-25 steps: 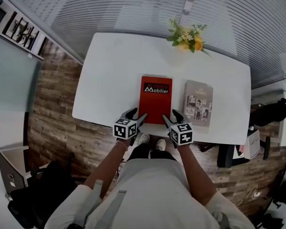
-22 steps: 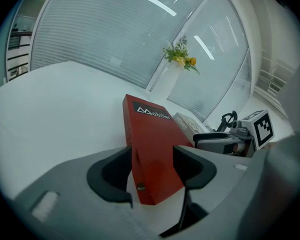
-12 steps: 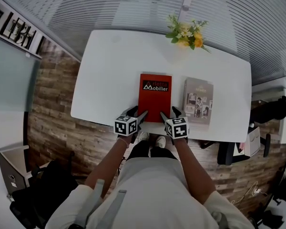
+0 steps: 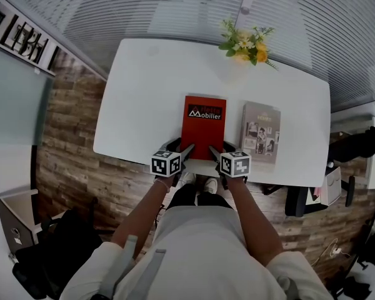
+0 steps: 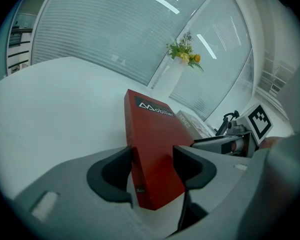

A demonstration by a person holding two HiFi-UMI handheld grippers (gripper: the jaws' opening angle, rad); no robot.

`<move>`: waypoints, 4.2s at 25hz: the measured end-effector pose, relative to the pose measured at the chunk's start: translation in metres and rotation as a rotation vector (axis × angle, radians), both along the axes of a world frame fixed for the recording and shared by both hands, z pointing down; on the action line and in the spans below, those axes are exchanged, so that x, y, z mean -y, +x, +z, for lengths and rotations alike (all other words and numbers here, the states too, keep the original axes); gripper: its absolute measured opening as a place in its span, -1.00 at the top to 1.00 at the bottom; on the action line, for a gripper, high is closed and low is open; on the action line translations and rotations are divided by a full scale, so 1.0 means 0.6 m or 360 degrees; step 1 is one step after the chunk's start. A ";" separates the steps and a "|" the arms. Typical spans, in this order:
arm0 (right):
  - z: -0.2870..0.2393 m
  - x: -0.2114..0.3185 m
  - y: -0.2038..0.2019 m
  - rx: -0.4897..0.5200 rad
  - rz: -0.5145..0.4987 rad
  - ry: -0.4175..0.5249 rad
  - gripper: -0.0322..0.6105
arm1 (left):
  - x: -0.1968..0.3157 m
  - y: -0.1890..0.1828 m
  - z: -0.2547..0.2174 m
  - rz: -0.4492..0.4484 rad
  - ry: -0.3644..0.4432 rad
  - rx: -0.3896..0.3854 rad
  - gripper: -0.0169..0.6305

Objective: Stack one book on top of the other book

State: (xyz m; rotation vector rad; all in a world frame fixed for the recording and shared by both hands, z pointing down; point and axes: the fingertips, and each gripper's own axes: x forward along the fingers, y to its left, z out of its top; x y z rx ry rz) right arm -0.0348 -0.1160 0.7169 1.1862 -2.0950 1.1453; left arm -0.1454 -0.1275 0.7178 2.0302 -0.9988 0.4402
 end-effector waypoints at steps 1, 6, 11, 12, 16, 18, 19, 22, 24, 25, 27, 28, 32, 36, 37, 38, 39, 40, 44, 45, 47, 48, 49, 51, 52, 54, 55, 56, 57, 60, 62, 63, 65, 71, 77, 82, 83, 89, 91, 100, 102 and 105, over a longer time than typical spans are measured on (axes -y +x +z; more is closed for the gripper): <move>-0.001 -0.001 -0.001 0.0002 0.0002 0.0001 0.16 | 0.000 0.000 -0.001 -0.0003 0.0002 0.0009 0.13; -0.014 -0.002 -0.002 0.0022 0.0016 0.0047 0.17 | 0.000 -0.003 -0.011 -0.0043 0.0013 0.0013 0.13; -0.035 -0.003 -0.002 0.0027 0.0003 0.0100 0.17 | -0.003 -0.003 -0.030 -0.0064 0.0039 -0.0005 0.13; -0.040 -0.003 -0.001 0.0030 0.0001 0.0112 0.17 | -0.004 -0.003 -0.035 -0.0068 0.0048 -0.0006 0.13; -0.066 -0.007 0.000 0.0038 -0.0003 0.0166 0.18 | -0.008 -0.003 -0.062 -0.0083 0.0080 -0.0013 0.14; -0.084 -0.008 0.000 0.0039 -0.0008 0.0202 0.18 | -0.008 -0.004 -0.080 -0.0092 0.0101 -0.0022 0.14; -0.095 -0.008 -0.001 0.0039 -0.0012 0.0221 0.18 | -0.008 -0.004 -0.090 -0.0099 0.0113 -0.0026 0.14; -0.127 -0.009 -0.001 0.0042 -0.0021 0.0276 0.18 | -0.008 -0.006 -0.123 -0.0125 0.0158 -0.0029 0.16; -0.148 -0.010 -0.003 0.0044 -0.0025 0.0309 0.18 | -0.008 -0.008 -0.146 -0.0140 0.0189 -0.0030 0.16; -0.159 -0.012 -0.003 0.0044 -0.0025 0.0323 0.18 | -0.009 -0.008 -0.157 -0.0146 0.0202 -0.0032 0.16; -0.181 -0.016 -0.005 0.0047 -0.0023 0.0349 0.18 | -0.012 -0.010 -0.180 -0.0159 0.0229 -0.0036 0.16; -0.192 -0.018 -0.005 0.0050 -0.0021 0.0361 0.18 | -0.014 -0.011 -0.191 -0.0166 0.0242 -0.0035 0.16; -0.238 -0.023 -0.008 0.0050 -0.0020 0.0414 0.18 | -0.017 -0.014 -0.237 -0.0181 0.0280 -0.0022 0.16; -0.283 -0.032 -0.011 0.0037 -0.0030 0.0476 0.18 | -0.026 -0.018 -0.280 -0.0203 0.0319 -0.0036 0.16; -0.289 -0.034 -0.013 0.0032 -0.0038 0.0491 0.18 | -0.028 -0.020 -0.287 -0.0208 0.0331 -0.0038 0.16; -0.292 -0.035 -0.015 0.0026 -0.0047 0.0502 0.18 | -0.029 -0.022 -0.291 -0.0213 0.0337 -0.0040 0.16; -0.294 -0.036 -0.017 0.0023 -0.0054 0.0509 0.18 | -0.029 -0.025 -0.293 -0.0218 0.0339 -0.0045 0.16; -0.294 -0.036 -0.019 0.0026 -0.0054 0.0512 0.18 | -0.028 -0.027 -0.294 -0.0223 0.0338 -0.0051 0.16; -0.300 -0.035 -0.027 0.0019 -0.0045 0.0530 0.18 | -0.024 -0.034 -0.299 -0.0223 0.0349 -0.0060 0.16; -0.301 -0.035 -0.030 0.0007 -0.0051 0.0537 0.18 | -0.024 -0.037 -0.299 -0.0220 0.0350 -0.0064 0.16; -0.301 -0.037 -0.034 -0.0009 -0.0062 0.0543 0.18 | -0.024 -0.042 -0.300 -0.0209 0.0349 -0.0076 0.16; -0.302 -0.039 -0.036 -0.0010 -0.0060 0.0544 0.18 | -0.025 -0.043 -0.301 -0.0202 0.0348 -0.0084 0.16; -0.304 -0.040 -0.037 -0.0007 -0.0054 0.0545 0.18 | -0.026 -0.044 -0.303 -0.0195 0.0347 -0.0092 0.16; -0.309 -0.044 -0.039 -0.0003 -0.0038 0.0552 0.18 | -0.029 -0.046 -0.307 -0.0183 0.0353 -0.0096 0.16; -0.311 -0.046 -0.039 -0.0007 -0.0033 0.0560 0.18 | -0.031 -0.047 -0.310 -0.0178 0.0360 -0.0094 0.16; -0.316 -0.052 -0.038 -0.0020 -0.0032 0.0578 0.18 | -0.033 -0.045 -0.316 -0.0177 0.0374 -0.0087 0.16; -0.317 -0.054 -0.035 -0.0023 -0.0030 0.0582 0.18 | -0.034 -0.041 -0.318 -0.0178 0.0378 -0.0087 0.16; -0.319 -0.056 -0.030 -0.0023 -0.0026 0.0584 0.18 | -0.035 -0.037 -0.320 -0.0178 0.0381 -0.0087 0.16; -0.319 -0.057 -0.023 -0.0020 -0.0021 0.0584 0.18 | -0.035 -0.030 -0.322 -0.0176 0.0383 -0.0089 0.16; -0.320 -0.059 0.002 -0.0004 -0.0009 0.0583 0.18 | -0.037 -0.005 -0.326 -0.0159 0.0391 -0.0087 0.16; -0.324 -0.061 0.023 0.0000 -0.0009 0.0590 0.18 | -0.039 0.017 -0.328 -0.0153 0.0397 -0.0082 0.16; -0.325 -0.062 0.035 -0.0001 -0.0012 0.0594 0.18 | -0.041 0.029 -0.329 -0.0156 0.0399 -0.0080 0.16; -0.325 -0.066 0.063 -0.0007 -0.0018 0.0597 0.18 | -0.046 0.056 -0.329 -0.0166 0.0399 -0.0079 0.16; -0.329 -0.080 0.140 -0.0001 -0.0015 0.0595 0.18 | -0.060 0.133 -0.331 -0.0175 0.0390 -0.0068 0.16; -0.326 -0.091 0.217 0.0019 0.0003 0.0593 0.18 | -0.069 0.211 -0.332 -0.0170 0.0395 -0.0058 0.16; -0.328 -0.100 0.281 0.0022 0.0001 0.0606 0.18 | -0.079 0.275 -0.333 -0.0170 0.0405 -0.0049 0.16; -0.330 -0.102 0.292 0.0021 -0.0001 0.0610 0.18 | -0.081 0.286 -0.333 -0.0172 0.0406 -0.0047 0.16; -0.329 -0.118 0.362 0.0029 -0.0002 0.0607 0.18 | -0.097 0.355 -0.334 -0.0187 0.0411 -0.0051 0.16; -0.329 -0.125 0.379 0.0033 -0.0006 0.0607 0.18 | -0.104 0.372 -0.334 -0.0195 0.0413 -0.0054 0.16; -0.329 -0.151 0.430 0.0054 -0.0009 0.0611 0.18 | -0.132 0.422 -0.334 -0.0206 0.0422 -0.0047 0.16; -0.329 -0.152 0.434 0.0056 -0.0006 0.0608 0.18 | -0.133 0.426 -0.334 -0.0205 0.0421 -0.0045 0.16; -0.328 -0.151 0.434 0.0059 0.0006 0.0601 0.18 | -0.132 0.426 -0.332 -0.0194 0.0413 -0.0040 0.16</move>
